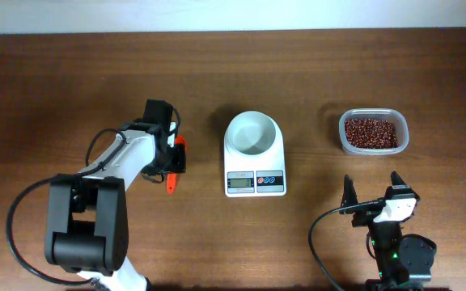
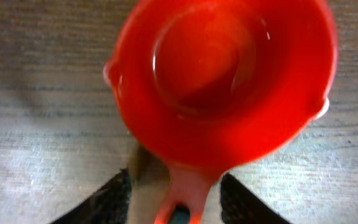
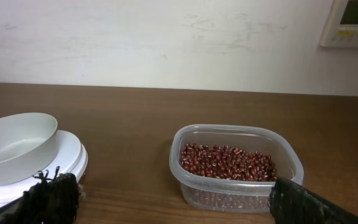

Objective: Scoop item into bowl and weigh 50g on scale

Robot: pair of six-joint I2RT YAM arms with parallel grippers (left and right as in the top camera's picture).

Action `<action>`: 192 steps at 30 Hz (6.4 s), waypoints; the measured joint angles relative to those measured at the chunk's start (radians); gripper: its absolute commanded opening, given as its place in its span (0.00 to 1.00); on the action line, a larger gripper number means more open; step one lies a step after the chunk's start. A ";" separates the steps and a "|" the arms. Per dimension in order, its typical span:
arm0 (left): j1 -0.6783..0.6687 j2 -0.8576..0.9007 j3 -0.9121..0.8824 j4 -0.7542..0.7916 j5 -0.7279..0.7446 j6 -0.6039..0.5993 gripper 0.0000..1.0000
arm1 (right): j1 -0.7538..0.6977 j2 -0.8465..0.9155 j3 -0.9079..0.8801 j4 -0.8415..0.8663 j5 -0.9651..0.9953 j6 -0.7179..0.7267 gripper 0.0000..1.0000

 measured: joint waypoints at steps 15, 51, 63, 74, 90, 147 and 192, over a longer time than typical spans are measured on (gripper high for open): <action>0.000 0.000 -0.006 0.084 0.000 0.000 0.16 | 0.000 0.000 0.000 0.000 0.000 0.000 0.99; 0.020 -0.001 0.541 -0.316 0.901 -0.866 0.00 | 0.000 0.611 0.889 -0.457 -0.181 0.137 0.99; -0.018 -0.001 0.542 -0.321 0.861 -1.110 0.00 | 0.028 1.474 1.328 -0.665 -0.890 0.212 0.67; -0.109 -0.001 0.542 -0.309 0.702 -1.196 0.00 | 0.312 1.552 1.329 -0.578 -0.665 0.452 0.66; -0.140 -0.001 0.542 -0.291 0.718 -1.279 0.00 | 0.544 1.552 1.331 -0.456 -0.230 0.735 0.38; -0.150 -0.001 0.754 -0.450 0.367 -0.115 0.74 | 0.017 1.581 1.780 -1.401 -0.117 0.264 0.04; -0.470 0.214 0.881 -0.478 -0.093 0.116 1.00 | -0.149 1.998 1.796 -1.241 0.026 -0.052 0.34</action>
